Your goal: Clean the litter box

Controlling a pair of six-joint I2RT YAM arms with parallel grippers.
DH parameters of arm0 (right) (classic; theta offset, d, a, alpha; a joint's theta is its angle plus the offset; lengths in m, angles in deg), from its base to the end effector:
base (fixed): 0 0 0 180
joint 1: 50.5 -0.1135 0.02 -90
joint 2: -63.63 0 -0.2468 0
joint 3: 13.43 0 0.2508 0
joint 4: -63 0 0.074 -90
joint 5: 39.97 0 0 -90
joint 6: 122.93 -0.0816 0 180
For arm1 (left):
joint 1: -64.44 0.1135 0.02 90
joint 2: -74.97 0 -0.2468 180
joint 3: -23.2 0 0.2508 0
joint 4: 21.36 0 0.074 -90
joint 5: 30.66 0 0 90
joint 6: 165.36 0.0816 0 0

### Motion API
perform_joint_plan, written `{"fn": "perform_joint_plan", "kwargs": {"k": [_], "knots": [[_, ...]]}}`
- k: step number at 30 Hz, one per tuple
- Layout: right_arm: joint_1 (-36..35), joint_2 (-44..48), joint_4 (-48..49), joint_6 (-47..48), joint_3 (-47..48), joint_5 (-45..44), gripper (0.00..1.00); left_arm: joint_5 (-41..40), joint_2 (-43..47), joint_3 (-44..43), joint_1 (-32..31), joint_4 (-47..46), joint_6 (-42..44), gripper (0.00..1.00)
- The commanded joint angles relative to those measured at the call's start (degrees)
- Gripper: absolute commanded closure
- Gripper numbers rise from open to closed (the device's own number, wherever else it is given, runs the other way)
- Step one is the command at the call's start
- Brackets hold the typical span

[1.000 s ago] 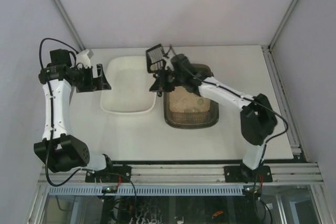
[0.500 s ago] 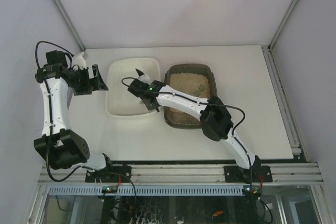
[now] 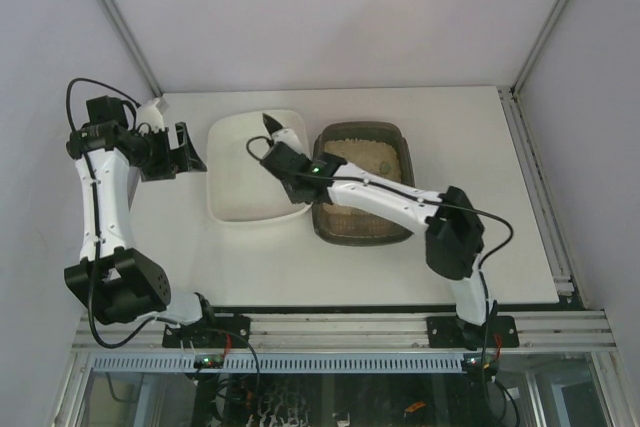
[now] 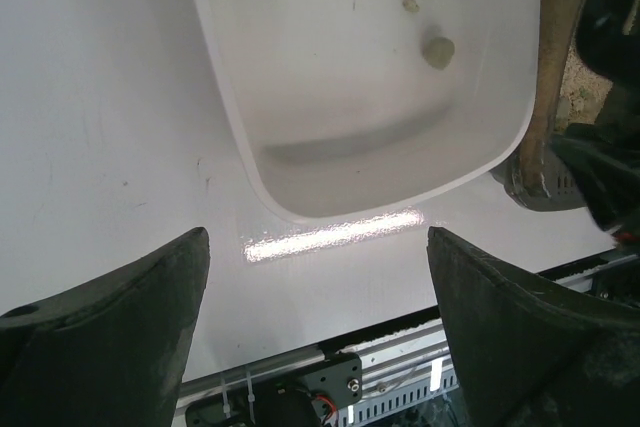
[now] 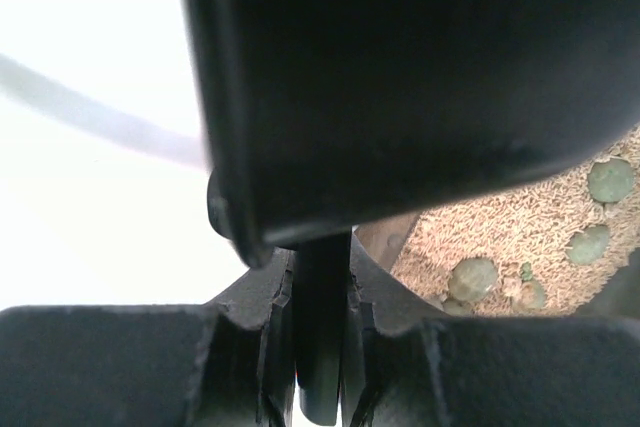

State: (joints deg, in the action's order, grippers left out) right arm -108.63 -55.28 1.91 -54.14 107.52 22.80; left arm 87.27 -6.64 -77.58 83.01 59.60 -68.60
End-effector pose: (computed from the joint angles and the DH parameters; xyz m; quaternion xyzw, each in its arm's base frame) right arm 0.2774 0.3755 0.2128 -0.2370 0.9084 -0.0091 0.3444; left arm 0.2870 0.0561 0.3113 -0.0383 0.9422 -0.1765 0.2821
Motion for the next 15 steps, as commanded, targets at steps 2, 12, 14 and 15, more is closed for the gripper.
{"fn": "perform_joint_plan", "kwargs": {"k": [2, 12, 14, 15], "knots": [[6.04, 15.59, 12.18, -6.88, -6.46, 16.81, 1.0, 3.62, 2.5, 0.15, 0.4, 0.08, 2.0, 0.07], [14.62, 23.19, -21.24, -9.92, -9.98, 10.11, 1.0, -4.16, -1.37, -4.4, -16.43, -3.91, -3.94, 0.0], [14.94, 22.68, -27.39, -10.29, -9.53, 8.99, 1.0, -5.84, -0.93, -1.78, -23.12, -8.75, -10.01, 0.0], [14.93, 22.04, -30.6, -10.53, -8.9, 9.05, 1.0, -7.89, -0.4, -0.17, -27.09, -10.83, -13.14, 0.0]]}}
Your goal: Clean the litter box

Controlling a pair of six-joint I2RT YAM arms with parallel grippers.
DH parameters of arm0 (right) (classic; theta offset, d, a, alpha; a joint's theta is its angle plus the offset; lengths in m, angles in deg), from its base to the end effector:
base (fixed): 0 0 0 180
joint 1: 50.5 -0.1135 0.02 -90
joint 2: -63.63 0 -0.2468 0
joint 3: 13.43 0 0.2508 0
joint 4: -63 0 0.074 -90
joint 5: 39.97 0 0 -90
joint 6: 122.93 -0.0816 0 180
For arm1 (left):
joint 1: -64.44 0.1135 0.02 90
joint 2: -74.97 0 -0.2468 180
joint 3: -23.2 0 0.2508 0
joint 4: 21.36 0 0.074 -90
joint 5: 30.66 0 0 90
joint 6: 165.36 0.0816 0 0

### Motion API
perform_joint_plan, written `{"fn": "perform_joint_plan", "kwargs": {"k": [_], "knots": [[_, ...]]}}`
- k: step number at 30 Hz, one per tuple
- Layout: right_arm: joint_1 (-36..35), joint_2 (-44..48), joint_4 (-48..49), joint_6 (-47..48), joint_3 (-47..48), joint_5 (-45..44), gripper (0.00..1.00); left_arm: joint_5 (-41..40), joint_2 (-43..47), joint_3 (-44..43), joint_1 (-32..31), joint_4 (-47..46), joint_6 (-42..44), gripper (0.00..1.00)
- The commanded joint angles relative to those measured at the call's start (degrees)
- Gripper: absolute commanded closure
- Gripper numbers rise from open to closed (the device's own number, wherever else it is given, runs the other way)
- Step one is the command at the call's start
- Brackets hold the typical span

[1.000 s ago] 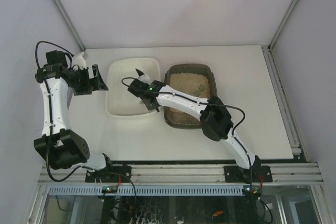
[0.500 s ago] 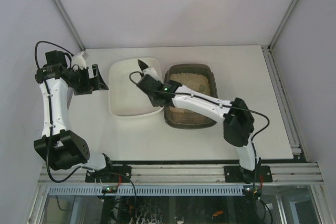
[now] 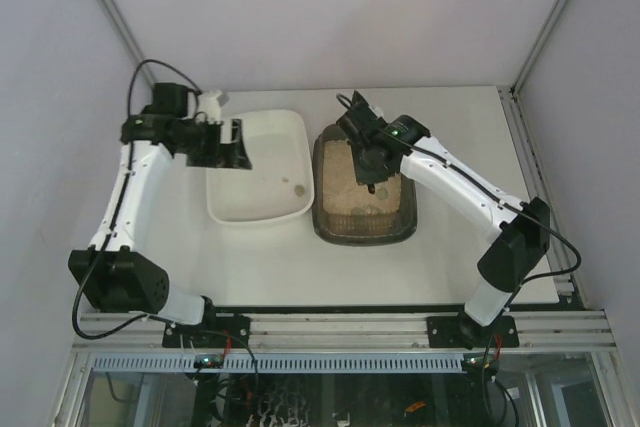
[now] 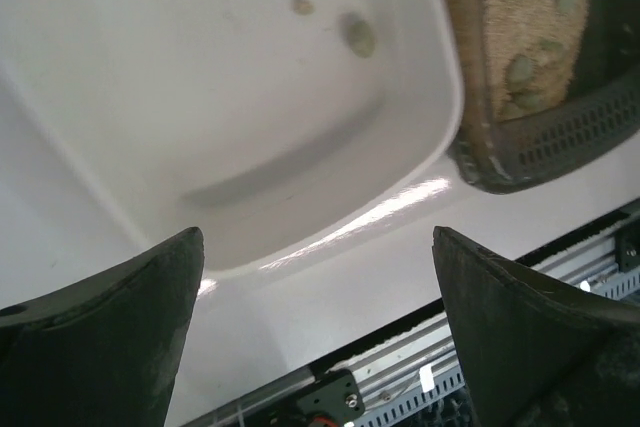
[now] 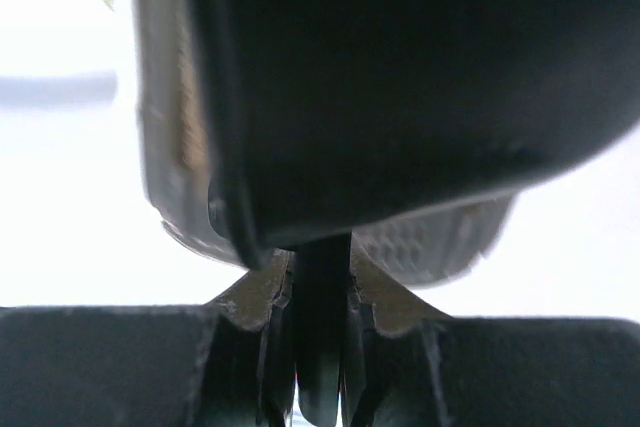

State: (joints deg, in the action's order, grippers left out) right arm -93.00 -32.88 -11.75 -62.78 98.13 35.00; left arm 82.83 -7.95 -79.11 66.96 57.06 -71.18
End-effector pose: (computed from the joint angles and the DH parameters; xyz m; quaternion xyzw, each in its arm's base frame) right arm 0.2851 0.2325 0.2919 -0.0715 0.9549 0.0510 0.2837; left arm 0.3039 -0.0192 0.3141 0.0680 0.9426 -0.1806 0.2724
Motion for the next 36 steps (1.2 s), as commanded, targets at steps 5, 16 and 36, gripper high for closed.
{"fn": "perform_joint_plan", "kwargs": {"k": [5, 16, 36], "knots": [[-3.43, -3.42, -24.22, -1.1, -1.55, -3.14, 1.0, -9.18, 5.34, 11.95, -24.95, -22.21, -23.8, 0.0], [4.81, -0.9, -19.23, 2.29, -12.44, 5.8, 1.0, -5.82, -1.05, 20.64, -28.39, -32.94, -33.71, 0.0], [6.32, -10.55, -20.76, 2.59, -6.34, 5.94, 1.0, -12.81, -4.7, 27.1, -27.24, -35.14, -24.6, 0.0]]}}
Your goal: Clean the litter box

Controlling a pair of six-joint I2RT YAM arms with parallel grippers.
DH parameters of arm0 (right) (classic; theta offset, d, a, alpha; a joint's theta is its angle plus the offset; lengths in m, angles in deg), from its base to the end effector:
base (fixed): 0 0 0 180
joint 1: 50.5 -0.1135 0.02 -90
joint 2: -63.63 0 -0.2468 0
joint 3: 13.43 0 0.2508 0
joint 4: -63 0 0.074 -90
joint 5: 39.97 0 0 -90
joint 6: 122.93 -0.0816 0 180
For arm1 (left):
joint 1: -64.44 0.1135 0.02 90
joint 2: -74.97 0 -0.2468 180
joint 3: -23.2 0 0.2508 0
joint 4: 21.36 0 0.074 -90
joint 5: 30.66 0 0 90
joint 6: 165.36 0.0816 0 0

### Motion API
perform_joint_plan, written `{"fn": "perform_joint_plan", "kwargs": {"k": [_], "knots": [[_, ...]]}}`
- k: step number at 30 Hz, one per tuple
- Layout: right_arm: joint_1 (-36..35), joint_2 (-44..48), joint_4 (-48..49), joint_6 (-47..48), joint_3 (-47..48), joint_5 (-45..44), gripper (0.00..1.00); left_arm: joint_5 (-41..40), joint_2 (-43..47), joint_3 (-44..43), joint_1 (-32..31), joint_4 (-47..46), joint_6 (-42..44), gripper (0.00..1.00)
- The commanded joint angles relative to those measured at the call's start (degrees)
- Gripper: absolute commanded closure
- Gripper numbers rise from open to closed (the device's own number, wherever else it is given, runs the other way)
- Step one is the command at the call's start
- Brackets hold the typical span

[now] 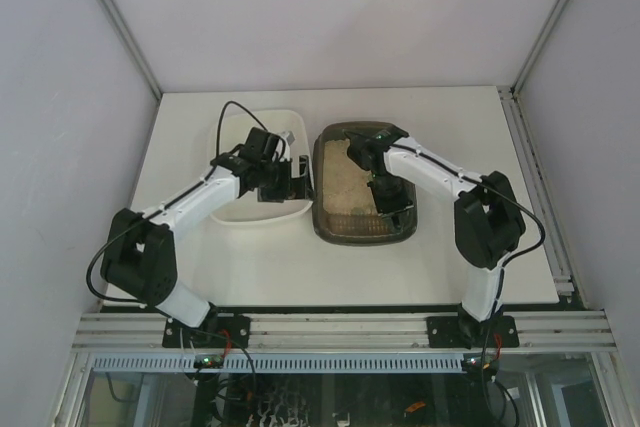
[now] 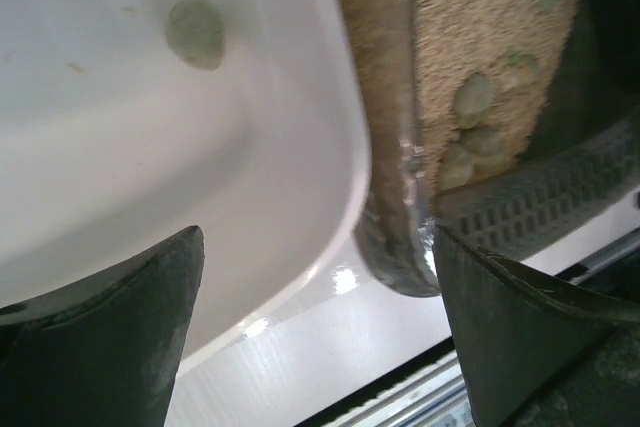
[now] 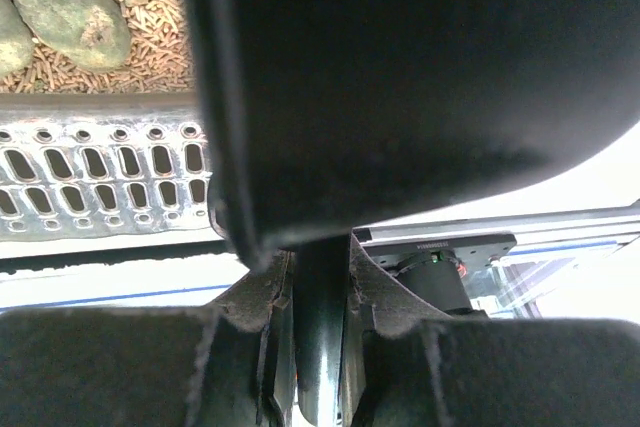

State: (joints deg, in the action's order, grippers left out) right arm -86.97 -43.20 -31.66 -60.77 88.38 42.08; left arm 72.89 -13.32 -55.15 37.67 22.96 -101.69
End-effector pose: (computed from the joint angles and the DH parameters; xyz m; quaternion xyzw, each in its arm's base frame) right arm 0.2602 0.1783 0.1752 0.0806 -0.9908 0.1033 0.0345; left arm 0.3032 -0.1744 0.1924 0.0398 0.9450 -0.2366 0.2224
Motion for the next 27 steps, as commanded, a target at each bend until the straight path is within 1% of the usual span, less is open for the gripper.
{"fn": "perform_joint_plan", "kwargs": {"k": [1, 7, 12, 15, 21, 27], "knots": [[0.4, -0.83, -1.08, 0.46, 4.13, -1.88, 1.0, -2.86, 1.0, 4.11, 2.98, -1.7, 6.22, 0.0], [0.98, -4.37, -1.99, -0.02, 7.39, -5.69, 1.0, -1.92, 3.01, 8.84, 8.7, -3.72, 7.79, 0.0], [1.53, -6.23, -1.54, 0.38, 7.85, -4.79, 1.0, -2.58, 4.16, 11.78, 11.39, -4.19, 10.68, 0.0], [2.38, -6.5, -1.67, 0.23, 7.56, -5.69, 1.0, -3.55, 4.1, 12.46, 13.13, -4.14, 12.73, 0.0], [4.24, -6.92, -1.19, 0.95, 8.45, -3.55, 1.0, -2.67, 2.97, 12.07, 19.52, -3.54, 16.05, 0.0], [4.15, -10.13, -0.07, 2.58, 9.41, 2.04, 1.0, -2.79, 1.63, 9.81, 23.89, -1.89, 19.21, 0.01]]}}
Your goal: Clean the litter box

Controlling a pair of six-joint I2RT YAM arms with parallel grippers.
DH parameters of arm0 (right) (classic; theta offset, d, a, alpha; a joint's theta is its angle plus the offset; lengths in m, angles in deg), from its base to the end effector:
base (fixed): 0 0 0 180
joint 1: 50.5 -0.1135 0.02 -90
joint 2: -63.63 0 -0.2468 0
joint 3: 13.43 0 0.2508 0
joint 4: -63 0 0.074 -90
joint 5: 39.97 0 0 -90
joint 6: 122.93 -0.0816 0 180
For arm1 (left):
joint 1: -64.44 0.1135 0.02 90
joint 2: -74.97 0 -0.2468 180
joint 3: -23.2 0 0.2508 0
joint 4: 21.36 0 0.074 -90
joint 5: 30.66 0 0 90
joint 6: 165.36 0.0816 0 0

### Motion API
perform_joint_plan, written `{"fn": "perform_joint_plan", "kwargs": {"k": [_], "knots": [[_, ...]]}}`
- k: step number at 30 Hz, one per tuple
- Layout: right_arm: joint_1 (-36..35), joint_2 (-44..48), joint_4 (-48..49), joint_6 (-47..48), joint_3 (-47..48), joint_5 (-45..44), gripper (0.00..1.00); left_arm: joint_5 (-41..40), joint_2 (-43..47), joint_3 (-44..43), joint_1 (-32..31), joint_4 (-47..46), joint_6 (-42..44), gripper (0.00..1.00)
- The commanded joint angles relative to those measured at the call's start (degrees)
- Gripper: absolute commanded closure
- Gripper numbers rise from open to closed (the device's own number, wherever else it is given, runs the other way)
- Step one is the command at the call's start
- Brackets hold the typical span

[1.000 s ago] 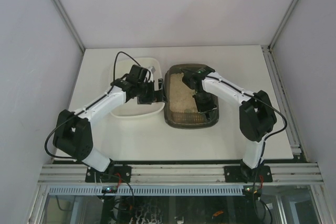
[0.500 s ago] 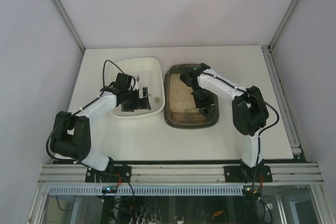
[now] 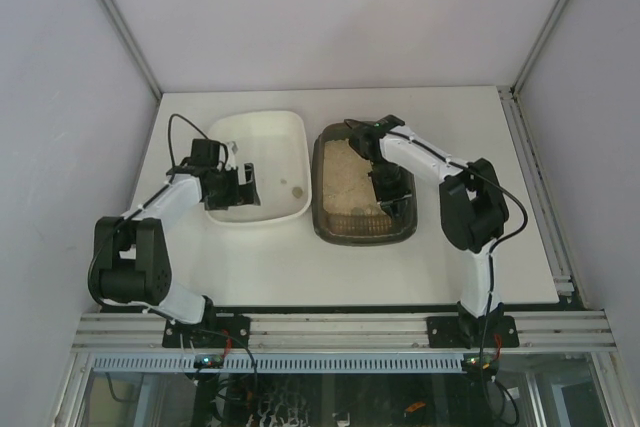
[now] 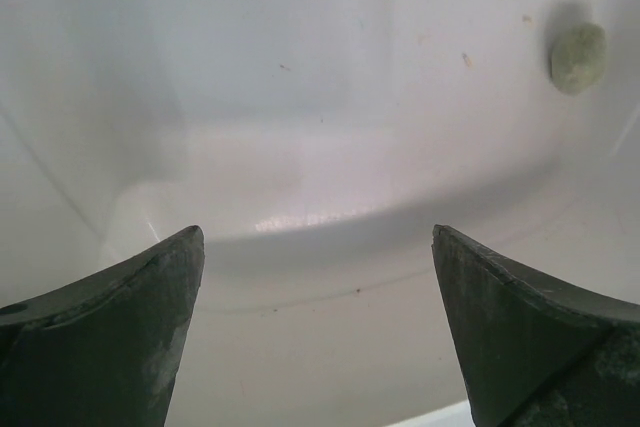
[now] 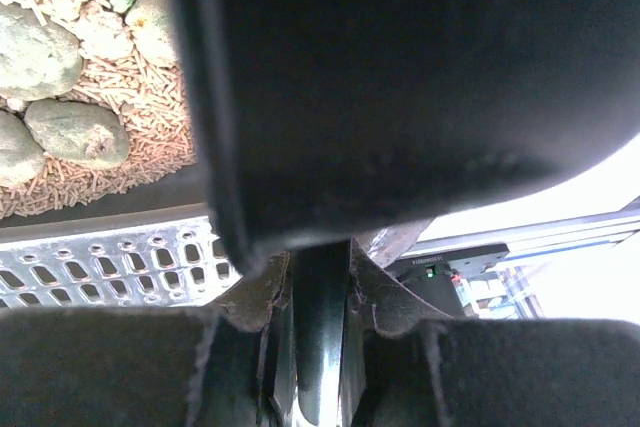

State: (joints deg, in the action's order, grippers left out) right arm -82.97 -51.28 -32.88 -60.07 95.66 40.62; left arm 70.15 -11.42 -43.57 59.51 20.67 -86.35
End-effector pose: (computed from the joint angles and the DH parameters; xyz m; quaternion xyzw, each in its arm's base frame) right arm 0.2958 0.1724 0.1606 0.0544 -0.9900 0.1213 0.0476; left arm 0.3114 -0.0422 0.1399 -0.0280 0.9651 -0.1242 0.2288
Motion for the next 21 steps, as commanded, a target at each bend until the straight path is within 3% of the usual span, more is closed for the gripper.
{"fn": "perform_joint_plan", "kwargs": {"k": [1, 10, 21], "knots": [[0.05, -2.57, 1.13, 2.11, 2.6, 4.22, 1.0, -0.08, -0.35, -2.09, 2.62, 0.46, 4.2, 0.01], [1.2, -4.76, 1.71, 3.69, 5.27, 11.21, 1.0, 0.15, 0.39, -4.14, 4.22, 1.23, 6.72, 0.01], [3.16, -4.02, 4.16, 5.23, 5.53, 21.47, 1.0, 4.79, 3.7, -14.73, 3.76, 7.3, 3.48, 0.01]]}}
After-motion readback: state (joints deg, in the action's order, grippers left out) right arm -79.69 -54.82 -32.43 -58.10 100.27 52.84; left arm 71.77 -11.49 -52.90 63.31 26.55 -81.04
